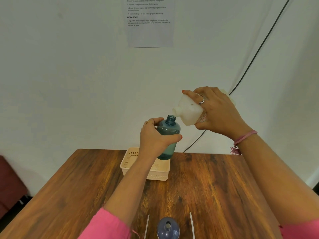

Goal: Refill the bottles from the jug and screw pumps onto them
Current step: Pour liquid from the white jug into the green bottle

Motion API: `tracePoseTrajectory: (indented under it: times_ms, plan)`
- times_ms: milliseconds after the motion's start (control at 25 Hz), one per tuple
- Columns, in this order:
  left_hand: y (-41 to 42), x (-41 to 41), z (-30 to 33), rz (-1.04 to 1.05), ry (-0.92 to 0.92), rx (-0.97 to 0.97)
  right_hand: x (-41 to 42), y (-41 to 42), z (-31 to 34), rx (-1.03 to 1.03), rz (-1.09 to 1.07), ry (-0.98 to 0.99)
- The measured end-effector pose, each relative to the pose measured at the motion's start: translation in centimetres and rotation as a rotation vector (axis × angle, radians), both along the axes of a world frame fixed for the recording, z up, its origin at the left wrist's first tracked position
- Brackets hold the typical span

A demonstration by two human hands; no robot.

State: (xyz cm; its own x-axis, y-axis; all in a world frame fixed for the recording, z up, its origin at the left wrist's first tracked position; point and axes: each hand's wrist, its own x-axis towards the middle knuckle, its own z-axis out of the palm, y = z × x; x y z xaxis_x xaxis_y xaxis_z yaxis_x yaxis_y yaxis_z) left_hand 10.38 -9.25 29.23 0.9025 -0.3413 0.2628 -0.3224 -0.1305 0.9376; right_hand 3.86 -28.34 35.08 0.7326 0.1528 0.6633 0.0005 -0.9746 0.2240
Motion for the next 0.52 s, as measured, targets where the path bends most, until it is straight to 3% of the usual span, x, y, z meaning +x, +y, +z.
tracePoseTrajectory:
  times_ms: [320,520]
  plan:
    - [0.7,0.2,-1.1,0.028,0.026,-0.022,0.1,1.1,-2.9,0.177,-0.017,0.014]
    - [2.3,0.3,-2.6,0.049,0.063,-0.023,0.3,2.2,-5.9,0.527,0.004,0.076]
